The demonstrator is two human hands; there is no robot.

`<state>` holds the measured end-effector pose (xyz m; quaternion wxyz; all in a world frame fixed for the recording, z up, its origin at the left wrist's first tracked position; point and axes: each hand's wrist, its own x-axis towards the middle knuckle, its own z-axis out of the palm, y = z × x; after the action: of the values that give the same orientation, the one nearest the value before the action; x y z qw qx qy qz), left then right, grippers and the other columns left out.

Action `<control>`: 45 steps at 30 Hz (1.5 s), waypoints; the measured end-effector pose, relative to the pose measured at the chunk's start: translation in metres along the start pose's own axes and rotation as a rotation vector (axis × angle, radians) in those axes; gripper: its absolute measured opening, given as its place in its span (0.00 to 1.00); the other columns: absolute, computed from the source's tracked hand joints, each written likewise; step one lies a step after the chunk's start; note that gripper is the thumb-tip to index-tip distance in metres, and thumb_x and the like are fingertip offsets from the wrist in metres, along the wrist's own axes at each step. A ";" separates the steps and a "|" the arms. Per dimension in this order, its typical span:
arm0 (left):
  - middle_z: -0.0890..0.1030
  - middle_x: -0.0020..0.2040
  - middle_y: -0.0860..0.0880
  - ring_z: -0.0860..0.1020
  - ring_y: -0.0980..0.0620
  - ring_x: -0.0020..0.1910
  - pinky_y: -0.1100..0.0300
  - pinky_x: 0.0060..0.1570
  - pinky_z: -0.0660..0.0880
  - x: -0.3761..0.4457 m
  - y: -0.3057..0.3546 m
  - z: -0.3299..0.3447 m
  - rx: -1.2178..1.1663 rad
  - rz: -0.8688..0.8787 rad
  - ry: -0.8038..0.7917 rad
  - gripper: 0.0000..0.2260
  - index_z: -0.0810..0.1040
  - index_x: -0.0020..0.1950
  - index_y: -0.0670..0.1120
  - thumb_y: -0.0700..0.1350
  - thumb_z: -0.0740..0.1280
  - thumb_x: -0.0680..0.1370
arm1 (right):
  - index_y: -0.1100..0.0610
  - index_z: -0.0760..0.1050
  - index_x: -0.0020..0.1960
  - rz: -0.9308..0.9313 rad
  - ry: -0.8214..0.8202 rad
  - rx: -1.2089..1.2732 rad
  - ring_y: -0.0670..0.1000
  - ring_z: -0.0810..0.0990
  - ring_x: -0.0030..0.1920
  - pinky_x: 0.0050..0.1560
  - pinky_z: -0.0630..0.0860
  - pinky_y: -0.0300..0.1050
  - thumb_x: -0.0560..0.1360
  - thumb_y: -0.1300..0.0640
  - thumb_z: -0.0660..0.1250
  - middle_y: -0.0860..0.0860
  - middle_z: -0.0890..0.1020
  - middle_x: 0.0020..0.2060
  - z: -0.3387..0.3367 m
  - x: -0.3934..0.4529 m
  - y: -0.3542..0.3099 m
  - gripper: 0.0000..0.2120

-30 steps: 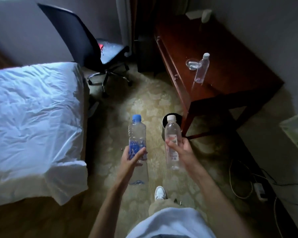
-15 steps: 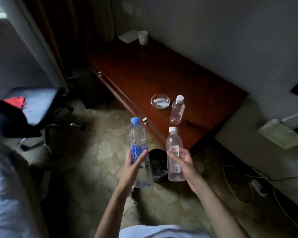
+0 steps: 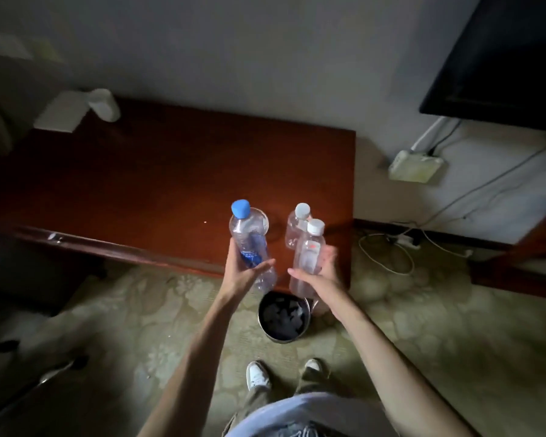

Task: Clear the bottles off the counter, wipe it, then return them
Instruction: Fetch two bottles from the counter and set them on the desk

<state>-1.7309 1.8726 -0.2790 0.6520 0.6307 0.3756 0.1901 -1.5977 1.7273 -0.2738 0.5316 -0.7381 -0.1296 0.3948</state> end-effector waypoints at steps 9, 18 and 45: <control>0.82 0.49 0.40 0.82 0.33 0.44 0.40 0.38 0.81 0.049 -0.040 0.004 0.150 0.002 -0.032 0.33 0.69 0.64 0.42 0.39 0.78 0.61 | 0.49 0.64 0.58 -0.106 0.298 -0.107 0.42 0.79 0.47 0.43 0.72 0.24 0.60 0.65 0.81 0.41 0.78 0.48 0.013 0.020 0.016 0.36; 0.80 0.52 0.54 0.80 0.61 0.48 0.59 0.49 0.80 0.047 -0.042 0.026 0.164 0.089 0.038 0.32 0.69 0.64 0.53 0.35 0.77 0.65 | 0.51 0.66 0.58 -0.158 0.358 -0.139 0.45 0.77 0.47 0.45 0.70 0.22 0.60 0.65 0.81 0.44 0.77 0.46 0.011 0.040 0.033 0.34; 0.79 0.33 0.45 0.77 0.52 0.29 0.63 0.32 0.70 -0.087 -0.165 0.094 0.659 -0.807 -0.654 0.12 0.75 0.41 0.40 0.47 0.66 0.79 | 0.58 0.76 0.58 0.569 0.524 0.112 0.55 0.81 0.47 0.42 0.75 0.44 0.73 0.52 0.71 0.56 0.83 0.50 -0.126 -0.195 0.298 0.16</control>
<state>-1.7558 1.7241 -0.4233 0.5246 0.6328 0.4043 -0.4011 -1.7019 1.4027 -0.4356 0.4552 -0.7903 0.2422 0.3312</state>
